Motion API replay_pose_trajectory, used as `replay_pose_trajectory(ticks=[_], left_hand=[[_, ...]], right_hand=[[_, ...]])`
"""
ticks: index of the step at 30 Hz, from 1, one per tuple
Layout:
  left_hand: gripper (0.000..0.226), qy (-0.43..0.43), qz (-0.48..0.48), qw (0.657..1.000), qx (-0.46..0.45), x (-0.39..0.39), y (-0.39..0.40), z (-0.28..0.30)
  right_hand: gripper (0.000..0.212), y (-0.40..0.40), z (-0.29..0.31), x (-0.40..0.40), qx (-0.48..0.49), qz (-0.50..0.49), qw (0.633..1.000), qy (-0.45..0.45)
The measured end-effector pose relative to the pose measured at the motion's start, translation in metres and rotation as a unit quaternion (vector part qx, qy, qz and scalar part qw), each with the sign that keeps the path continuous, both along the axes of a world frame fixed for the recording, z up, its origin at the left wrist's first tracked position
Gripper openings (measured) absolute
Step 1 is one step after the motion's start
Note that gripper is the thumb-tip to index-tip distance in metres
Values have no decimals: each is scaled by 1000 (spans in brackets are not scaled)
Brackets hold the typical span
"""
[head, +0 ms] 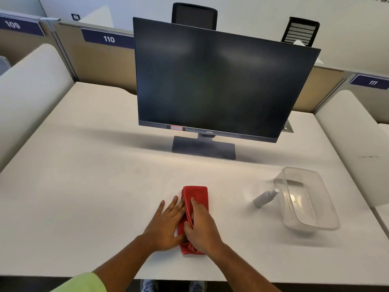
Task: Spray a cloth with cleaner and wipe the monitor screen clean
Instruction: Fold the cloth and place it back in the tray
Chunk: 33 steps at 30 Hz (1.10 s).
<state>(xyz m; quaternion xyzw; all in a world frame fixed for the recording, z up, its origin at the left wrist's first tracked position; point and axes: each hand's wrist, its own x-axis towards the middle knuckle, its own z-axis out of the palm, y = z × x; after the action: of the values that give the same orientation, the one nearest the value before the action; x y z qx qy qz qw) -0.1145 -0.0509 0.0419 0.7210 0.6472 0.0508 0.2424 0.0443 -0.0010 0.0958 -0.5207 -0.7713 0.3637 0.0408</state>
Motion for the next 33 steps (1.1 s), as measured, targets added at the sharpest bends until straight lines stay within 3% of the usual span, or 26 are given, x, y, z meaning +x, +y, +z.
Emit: replay_pose_trajectory(ticks=[3, 6, 11, 13, 15, 18, 23, 25, 29, 33], left_hand=[[91, -59, -18, 998, -1, -10, 1, -1], [97, -171, 2, 985, -2, -18, 2, 6], [92, -201, 36, 979, -28, -27, 2, 12], [89, -204, 52, 977, -25, -28, 3, 13], [82, -219, 78, 973, -10, -26, 4, 13], [69, -222, 131, 966, 32, -24, 6, 13], [62, -260, 207, 943, 14, -16, 16, 13], [61, -268, 233, 935, 2, -10, 20, 18], [51, -259, 282, 924, -21, 6, 28, 24], [50, -185, 297, 936, -28, 24, 36, 25]], right_hand=[[82, -5, -6, -6, -8, 9, 1000, -8], [82, -9, -11, -6, -24, 6, 999, 24], [38, -10, -18, -1, 171, -110, 972, 115], [37, -9, -26, 1, 240, -117, 961, 67], [47, -9, -38, 4, 253, -56, 966, -17], [59, -19, -54, 5, 205, 40, 972, -110], [61, -20, -56, 5, 183, 46, 977, -104], [61, -18, -51, 7, 183, -7, 982, -51], [58, -13, -36, 14, 111, -227, 967, 31], [66, 3, -25, 21, -24, -266, 962, 61]])
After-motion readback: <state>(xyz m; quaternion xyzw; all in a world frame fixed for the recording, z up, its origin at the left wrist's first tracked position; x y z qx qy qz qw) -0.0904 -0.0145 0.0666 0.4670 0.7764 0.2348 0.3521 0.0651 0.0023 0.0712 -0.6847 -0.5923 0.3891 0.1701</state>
